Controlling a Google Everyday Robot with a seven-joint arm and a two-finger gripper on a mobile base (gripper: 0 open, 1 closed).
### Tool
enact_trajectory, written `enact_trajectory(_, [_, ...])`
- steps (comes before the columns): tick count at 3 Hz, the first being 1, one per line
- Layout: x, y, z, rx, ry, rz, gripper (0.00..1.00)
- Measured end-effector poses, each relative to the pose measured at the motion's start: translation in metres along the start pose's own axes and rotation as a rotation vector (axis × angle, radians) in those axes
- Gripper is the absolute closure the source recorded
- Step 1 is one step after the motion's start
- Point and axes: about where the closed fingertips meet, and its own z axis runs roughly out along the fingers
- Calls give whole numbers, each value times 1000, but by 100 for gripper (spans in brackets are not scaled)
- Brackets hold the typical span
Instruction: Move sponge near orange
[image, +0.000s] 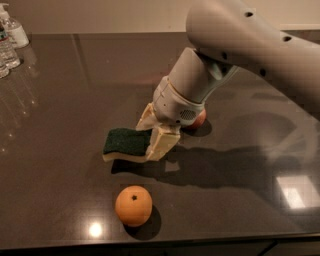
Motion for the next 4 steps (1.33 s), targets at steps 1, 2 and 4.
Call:
enact_trajectory(1, [1,22,-1,-37,-20,-47,100])
enact_trajectory(2, [0,37,3,-72,-33,-84,100])
enact_trajectory(4, [6,47,10,-113,-28,-120,59])
